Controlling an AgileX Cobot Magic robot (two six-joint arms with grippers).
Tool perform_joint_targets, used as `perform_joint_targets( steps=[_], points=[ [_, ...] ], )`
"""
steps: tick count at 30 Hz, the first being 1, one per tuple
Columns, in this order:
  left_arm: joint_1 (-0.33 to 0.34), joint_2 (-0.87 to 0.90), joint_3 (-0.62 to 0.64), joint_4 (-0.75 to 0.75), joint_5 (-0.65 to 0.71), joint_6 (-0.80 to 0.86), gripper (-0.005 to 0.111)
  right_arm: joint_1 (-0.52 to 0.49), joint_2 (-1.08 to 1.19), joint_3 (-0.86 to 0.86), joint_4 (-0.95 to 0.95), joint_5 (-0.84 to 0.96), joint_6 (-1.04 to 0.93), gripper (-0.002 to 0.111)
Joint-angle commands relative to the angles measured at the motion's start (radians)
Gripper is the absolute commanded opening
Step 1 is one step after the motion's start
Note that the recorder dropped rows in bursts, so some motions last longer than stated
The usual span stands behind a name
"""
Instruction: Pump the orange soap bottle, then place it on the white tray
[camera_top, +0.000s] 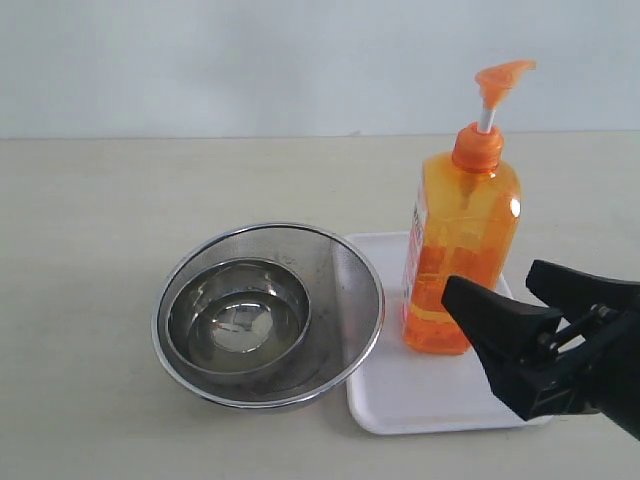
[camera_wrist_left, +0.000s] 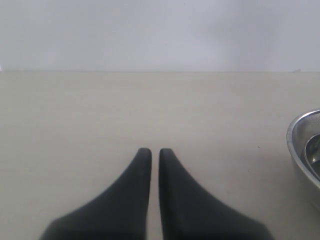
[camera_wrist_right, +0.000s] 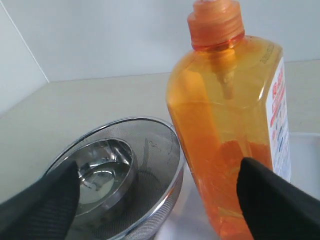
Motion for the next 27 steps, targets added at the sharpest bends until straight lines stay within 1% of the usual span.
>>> perform_joint_targets(
  steps=[1, 7, 10, 15, 17, 22, 27],
  points=[
    [0.003, -0.003, 0.003, -0.003, -0.004, -0.009, 0.005, 0.001, -0.001, 0.001, -0.001, -0.046, 0.016, 0.077],
    [0.003, -0.003, 0.003, -0.003, -0.004, -0.009, 0.005, 0.001, -0.001, 0.001, -0.005, -0.063, 0.019, 0.077],
    [0.003, -0.003, 0.003, -0.003, -0.004, -0.009, 0.005, 0.001, -0.001, 0.001, -0.042, -0.040, -0.005, 0.077],
    [0.003, -0.003, 0.003, -0.003, -0.004, -0.009, 0.005, 0.001, -0.001, 0.001, -0.050, -0.015, -0.047, 0.077],
    [0.003, -0.003, 0.003, -0.003, -0.004, -0.009, 0.005, 0.001, -0.001, -0.004, -0.054, 0.015, -0.065, 0.077],
    [0.003, -0.003, 0.003, -0.003, -0.004, -0.009, 0.005, 0.001, -0.001, -0.058, -0.096, 0.186, -0.073, 0.077],
    [0.003, -0.003, 0.003, -0.003, -0.004, -0.009, 0.005, 0.001, -0.001, -0.063, -0.094, 0.203, -0.061, 0.077]
  ],
)
